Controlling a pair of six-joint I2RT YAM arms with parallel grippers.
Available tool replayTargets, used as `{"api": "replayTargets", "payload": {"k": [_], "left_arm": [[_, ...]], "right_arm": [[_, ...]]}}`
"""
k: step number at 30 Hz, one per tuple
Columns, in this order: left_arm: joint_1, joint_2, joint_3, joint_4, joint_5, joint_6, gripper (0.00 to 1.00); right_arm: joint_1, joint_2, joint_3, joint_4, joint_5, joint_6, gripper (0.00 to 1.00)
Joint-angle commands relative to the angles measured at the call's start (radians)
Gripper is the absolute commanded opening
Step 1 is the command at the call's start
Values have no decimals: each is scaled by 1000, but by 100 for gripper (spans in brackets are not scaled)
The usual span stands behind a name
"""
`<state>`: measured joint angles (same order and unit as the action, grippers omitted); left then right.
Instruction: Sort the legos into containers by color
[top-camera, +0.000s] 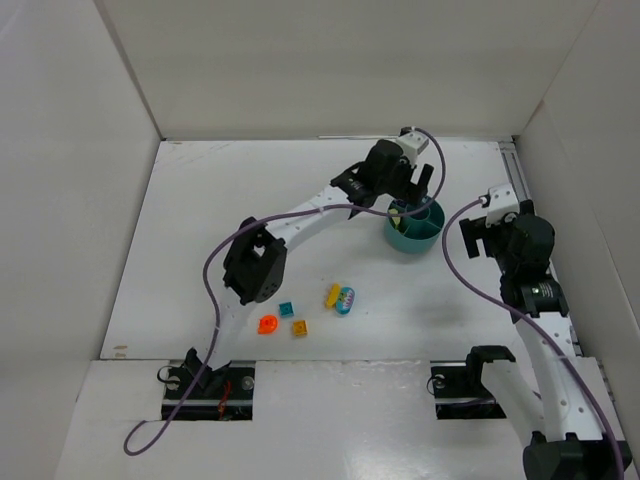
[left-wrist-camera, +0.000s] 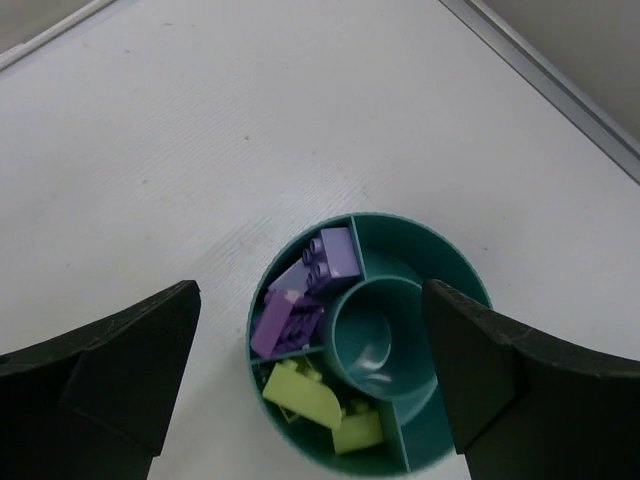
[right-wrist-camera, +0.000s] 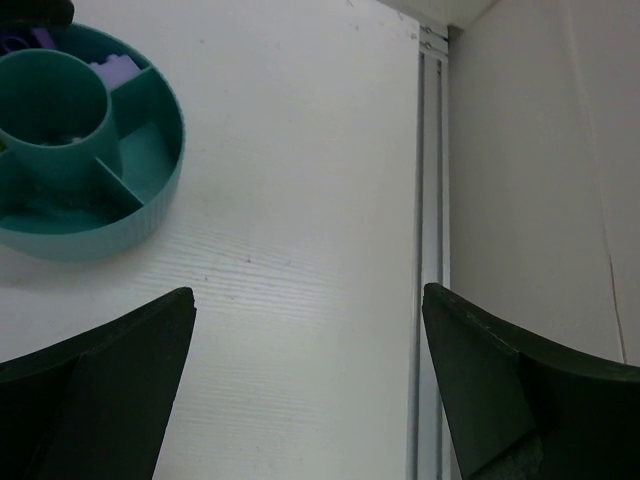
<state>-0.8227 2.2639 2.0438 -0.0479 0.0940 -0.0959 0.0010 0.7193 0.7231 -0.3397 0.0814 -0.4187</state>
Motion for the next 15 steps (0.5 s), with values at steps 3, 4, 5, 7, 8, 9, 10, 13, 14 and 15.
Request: {"api": "replayTargets", "payload": {"k": [3,4,5,7,8,9,10,13,14,15], "left_arm": [[0,-306,-169,72,-63,4,100],[0,-390,-268,83,-74,-10,100],[14,-435,-325,97,-89,-24,100],[23,-527,-443,120,-147,-63,100],[36,-625,-567,129,-164,-115,100],[36,-676,-632,129,-181,-146,100],[49,-725,-696,138,-212,-174,100],[59,-910,-939,125,-275,-296,100],[59,-993,-1036,87,-304,-330,100],[69,-1035,-1083,63,-318,-361,100]], "right_arm": [[14,-35,-16,120,-242,-75,100],[31,-23,-16,120,-253,-89,100],[87,-8,-4,120,-253,-103,100],[167,12,10,120,-212,-112,100],[265,23,22,110,-195,-124,100],[316,52,22,110,-175,-124,100],[371,69,32,110,-143,-124,100],[580,144,32,129,-118,-111,100],[627,164,18,142,-118,-111,100],[711,184,6,152,-118,-111,100]]}}
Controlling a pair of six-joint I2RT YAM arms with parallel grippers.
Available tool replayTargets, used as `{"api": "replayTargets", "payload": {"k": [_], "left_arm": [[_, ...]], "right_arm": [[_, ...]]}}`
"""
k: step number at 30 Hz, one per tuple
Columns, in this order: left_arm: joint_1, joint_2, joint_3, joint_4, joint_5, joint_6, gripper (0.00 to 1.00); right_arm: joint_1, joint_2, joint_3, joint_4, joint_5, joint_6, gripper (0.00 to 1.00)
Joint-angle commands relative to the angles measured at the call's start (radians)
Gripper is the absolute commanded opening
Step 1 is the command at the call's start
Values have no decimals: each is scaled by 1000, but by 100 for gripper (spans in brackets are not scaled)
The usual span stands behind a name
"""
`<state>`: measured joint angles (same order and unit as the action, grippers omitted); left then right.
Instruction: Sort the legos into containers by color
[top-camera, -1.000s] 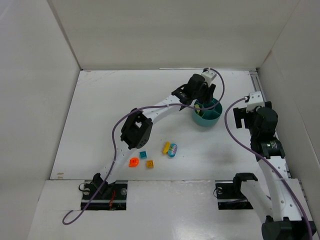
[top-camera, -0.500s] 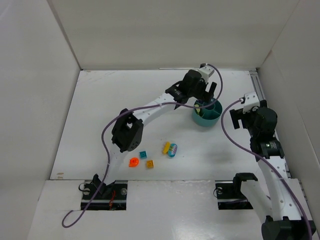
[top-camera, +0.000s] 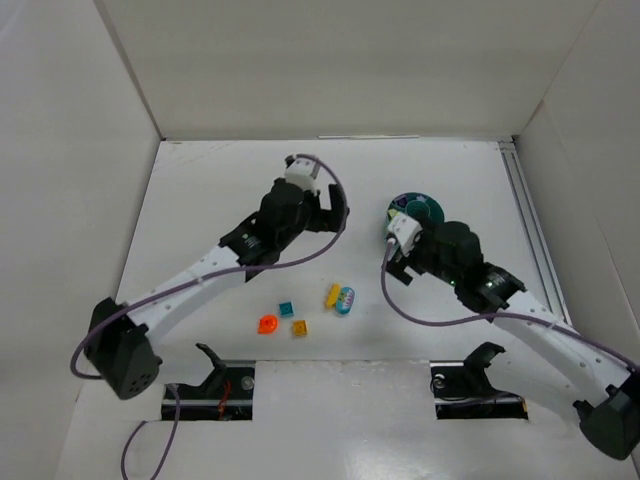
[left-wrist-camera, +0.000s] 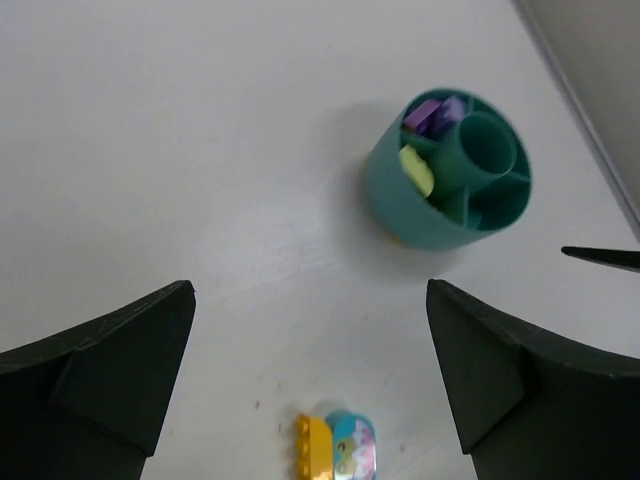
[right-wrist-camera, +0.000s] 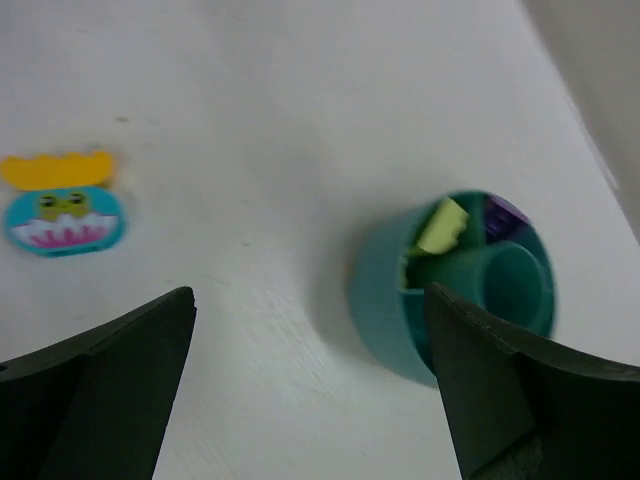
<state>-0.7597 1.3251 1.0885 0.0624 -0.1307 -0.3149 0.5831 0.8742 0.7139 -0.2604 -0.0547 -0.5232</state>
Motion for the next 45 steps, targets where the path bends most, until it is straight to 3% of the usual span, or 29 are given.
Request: {"api": "replayTargets", "payload": {"k": [1,6,11,18,29,32,37,40,45], "left_arm": [[7,-136,-171,-76,-110,-206,100],[16,-393,-419,-203,-156,-346,100],[25,-529,-544,-168,-118,-377,100],[25,-532,-575,-115,-73,-368,100],[25,-494,-584,-95,-46,-349,100],[25,-504,-584,-95,-46,-340,100],[25,-504,-584,-95,-37,-331,100],[25,-504,-593,-70,-26,-322,100],[25,-472,-602,39,114,-271,100]], "right_arm": [[162,67,15,82,27,8,100],[290,138,-85,202,3,51,100],[379,248,-163,426,-22,91,100],[417,462,-137,533,-22,91,100],[417,600,-126,599,32,156,100],[417,621,-126,610,53,176,95],[417,621,-126,610,53,187,68],[417,585,-148,610,53,187,61],[417,510,-175,610,15,102,53]]}}
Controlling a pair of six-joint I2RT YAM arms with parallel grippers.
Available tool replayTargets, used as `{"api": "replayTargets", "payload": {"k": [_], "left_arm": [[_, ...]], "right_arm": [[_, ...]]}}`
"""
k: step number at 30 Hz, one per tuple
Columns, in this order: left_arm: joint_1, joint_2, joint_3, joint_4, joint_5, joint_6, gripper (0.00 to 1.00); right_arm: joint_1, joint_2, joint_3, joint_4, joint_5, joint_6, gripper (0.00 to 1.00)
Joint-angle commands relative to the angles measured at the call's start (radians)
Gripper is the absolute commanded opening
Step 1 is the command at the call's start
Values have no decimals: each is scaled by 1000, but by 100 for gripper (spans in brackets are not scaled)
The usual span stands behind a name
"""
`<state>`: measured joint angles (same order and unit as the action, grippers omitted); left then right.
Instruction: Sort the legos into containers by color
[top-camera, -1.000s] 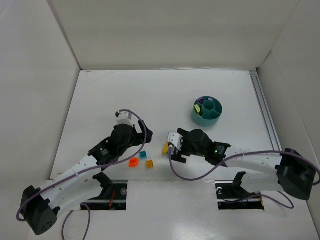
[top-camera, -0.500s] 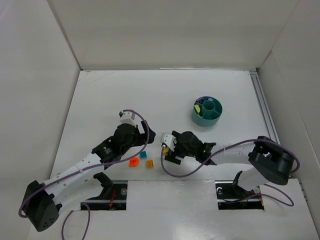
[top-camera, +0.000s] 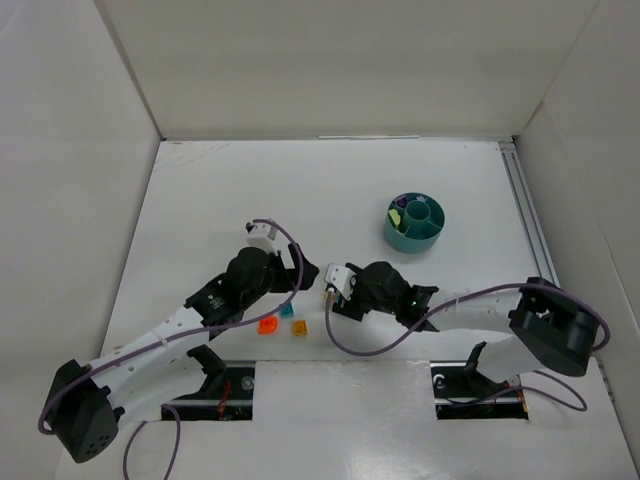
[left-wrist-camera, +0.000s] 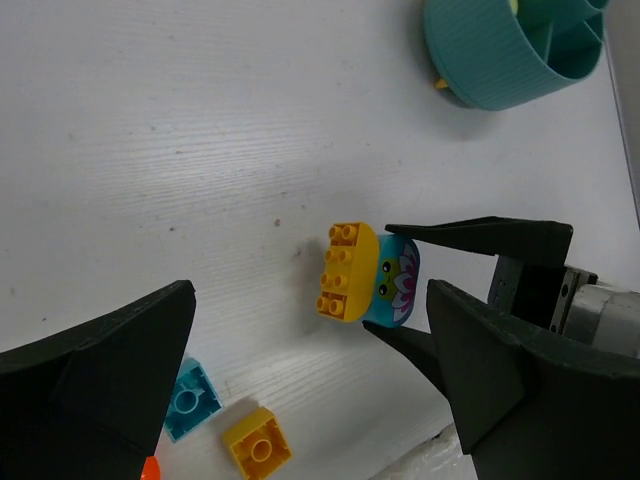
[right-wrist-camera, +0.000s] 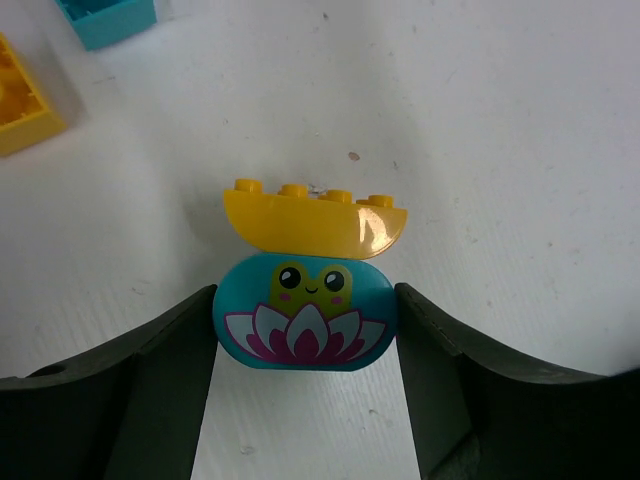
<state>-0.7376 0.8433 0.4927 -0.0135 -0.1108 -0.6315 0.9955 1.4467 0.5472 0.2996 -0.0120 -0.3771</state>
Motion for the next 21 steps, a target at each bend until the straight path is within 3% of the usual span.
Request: {"api": "replayTargets", "payload": {"k": [1,9,14,17,21], "left_arm": [[3,20,-6,135,123,59,100],[12,82,-25,351,544,167,100],[12,36,-43,402,623,176,100],[12,7,-63,458,697,176,93],[12,-16,-83,513,763,158,76]], "right_arm": [[5,-95,-18,50,-37,-81,53],[5,-327,-72,38,-264,-312,50],[5,-471,-92,3,-307,-350,50],[5,-535,-101,-10,-324,-361,50],[5,-548,-89,-36,-333,-370,50]]}}
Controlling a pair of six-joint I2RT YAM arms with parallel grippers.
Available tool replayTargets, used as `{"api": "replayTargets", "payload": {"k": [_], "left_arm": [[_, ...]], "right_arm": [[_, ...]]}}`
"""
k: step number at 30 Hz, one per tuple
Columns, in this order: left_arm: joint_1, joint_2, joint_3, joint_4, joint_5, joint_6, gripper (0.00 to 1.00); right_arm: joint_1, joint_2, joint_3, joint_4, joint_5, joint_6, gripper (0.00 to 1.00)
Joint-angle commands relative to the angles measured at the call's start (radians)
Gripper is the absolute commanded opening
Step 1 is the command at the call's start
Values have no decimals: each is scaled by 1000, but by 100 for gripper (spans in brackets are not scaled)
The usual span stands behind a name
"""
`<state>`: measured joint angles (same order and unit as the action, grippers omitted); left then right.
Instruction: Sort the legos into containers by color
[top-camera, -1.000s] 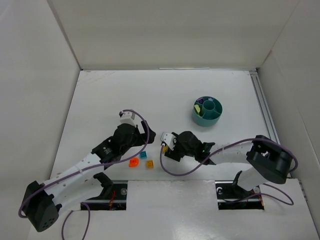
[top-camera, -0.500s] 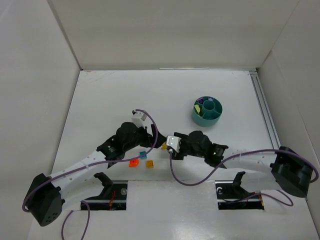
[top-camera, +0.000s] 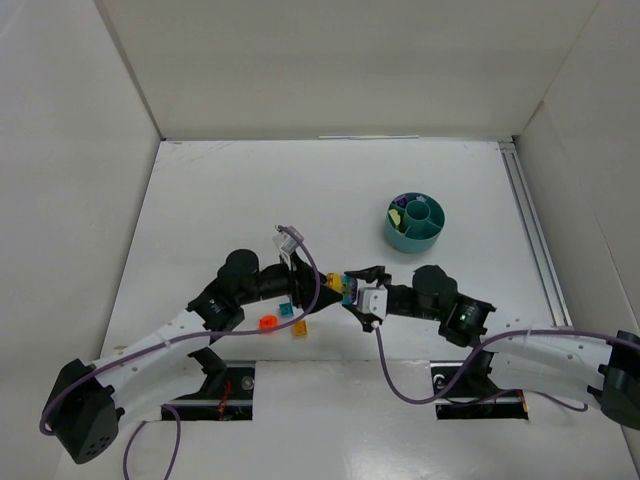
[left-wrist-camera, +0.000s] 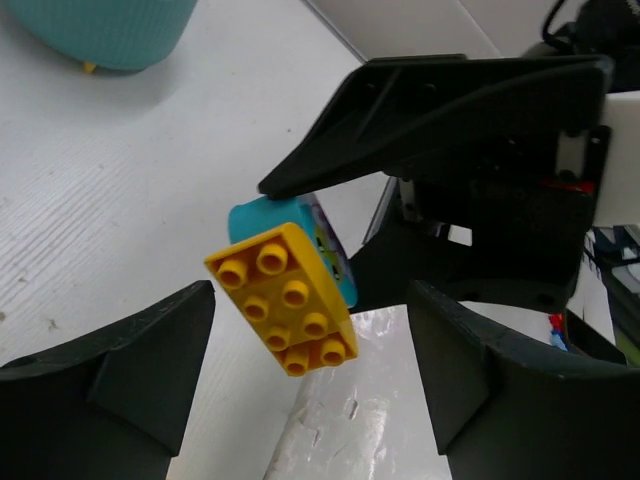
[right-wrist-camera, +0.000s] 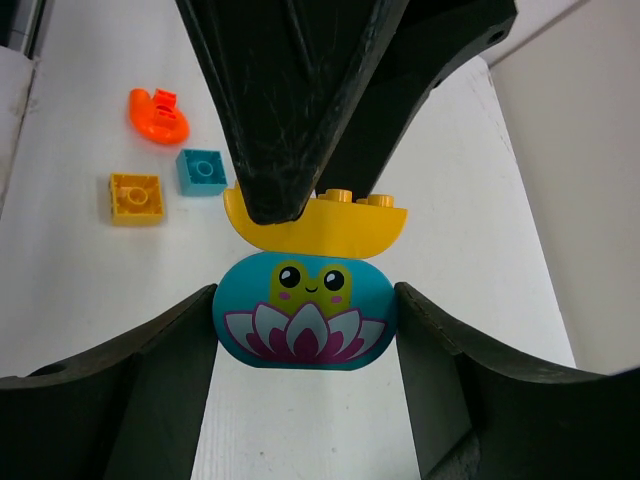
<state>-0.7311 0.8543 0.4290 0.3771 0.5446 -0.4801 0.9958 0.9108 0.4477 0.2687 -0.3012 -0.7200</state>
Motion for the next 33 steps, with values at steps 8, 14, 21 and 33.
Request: {"api": "replayTargets", "payload": {"k": [8,14,21,33], "left_arm": [[6,8,-10,134,98,-14,46],[6,-49,11,53,-50,-32,24],[6,-147,31,-95,-242,-14,18],[6,-186,71,-237,-426,-12,18]], "right_arm": [[4,8,46,-40,-76,-58,50],[4,-12,46,-85,62,-47,50],[4,-32,28,-103,197,-6,50],[4,-43,100,-221,959,209,51]]}}
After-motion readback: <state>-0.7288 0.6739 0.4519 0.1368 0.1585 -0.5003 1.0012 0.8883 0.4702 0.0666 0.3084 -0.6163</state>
